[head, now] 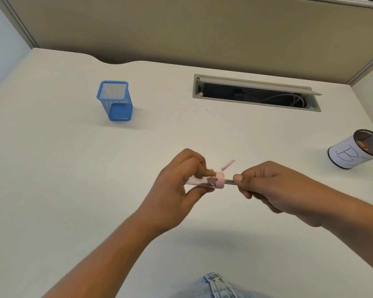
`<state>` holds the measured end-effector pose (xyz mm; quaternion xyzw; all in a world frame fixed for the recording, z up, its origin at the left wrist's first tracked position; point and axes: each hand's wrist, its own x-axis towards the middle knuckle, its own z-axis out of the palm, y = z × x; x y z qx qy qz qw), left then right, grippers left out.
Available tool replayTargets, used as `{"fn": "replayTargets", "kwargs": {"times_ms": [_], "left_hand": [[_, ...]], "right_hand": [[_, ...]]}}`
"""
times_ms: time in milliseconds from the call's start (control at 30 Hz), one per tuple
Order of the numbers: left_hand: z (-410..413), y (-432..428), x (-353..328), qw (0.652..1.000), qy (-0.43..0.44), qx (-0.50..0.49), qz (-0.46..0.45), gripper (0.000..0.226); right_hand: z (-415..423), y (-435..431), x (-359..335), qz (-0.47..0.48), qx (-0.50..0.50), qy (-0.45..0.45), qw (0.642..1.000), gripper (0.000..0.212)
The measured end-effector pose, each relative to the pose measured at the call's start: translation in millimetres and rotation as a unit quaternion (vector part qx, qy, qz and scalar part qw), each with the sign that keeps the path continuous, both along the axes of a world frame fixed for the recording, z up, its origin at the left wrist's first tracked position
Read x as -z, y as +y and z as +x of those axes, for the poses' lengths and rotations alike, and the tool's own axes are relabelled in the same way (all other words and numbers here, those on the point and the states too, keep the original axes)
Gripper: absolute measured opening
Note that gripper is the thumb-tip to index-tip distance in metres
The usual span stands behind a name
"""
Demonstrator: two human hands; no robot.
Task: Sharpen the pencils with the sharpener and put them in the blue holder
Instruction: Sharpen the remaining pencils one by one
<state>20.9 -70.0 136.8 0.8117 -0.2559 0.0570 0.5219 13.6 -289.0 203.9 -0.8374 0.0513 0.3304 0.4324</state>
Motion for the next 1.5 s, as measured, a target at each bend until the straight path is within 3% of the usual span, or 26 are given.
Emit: {"fn": "replayTargets", "kwargs": {"times_ms": [200, 333, 467, 633, 833, 1100, 1500], "left_hand": [[2.4, 13.8, 8.5, 0.996, 0.030, -0.083, 0.007, 0.038], [0.5, 16.0, 21.0, 0.983, 0.060, -0.159, 0.062, 0.028], [-1.8, 17.3, 38.7, 0.962, 0.209, -0.170, -0.043, 0.025], [-10.0, 12.3, 55.0, 0.941, 0.277, -0.133, -0.138, 0.025], [-15.3, 9.0, 73.6, 0.965, 0.237, -0.111, -0.003, 0.031], [-14.0, 9.8, 101.2, 0.955, 0.238, -0.150, 0.092, 0.021], [-18.4, 26.1, 91.5, 0.942, 0.244, -0.229, 0.011, 0.024]], "right_hand": [[1.1, -8.8, 8.4, -0.013, 0.015, -0.033, 0.999, 0.045], [0.2, -6.3, 16.3, 0.017, 0.037, -0.031, 0.999, 0.045], [1.5, -1.0, 25.0, 0.035, 0.069, -0.032, 0.996, 0.045], [3.6, 6.9, 39.1, 0.043, 0.085, -0.028, 0.995, 0.045], [9.3, 14.9, 51.7, 0.056, 0.101, -0.026, 0.993, 0.045], [21.9, 22.5, 78.9, 0.044, 0.148, -0.053, 0.987, 0.036], [48.5, 49.3, 121.5, 0.021, 0.160, -0.083, 0.983, 0.009]]}}
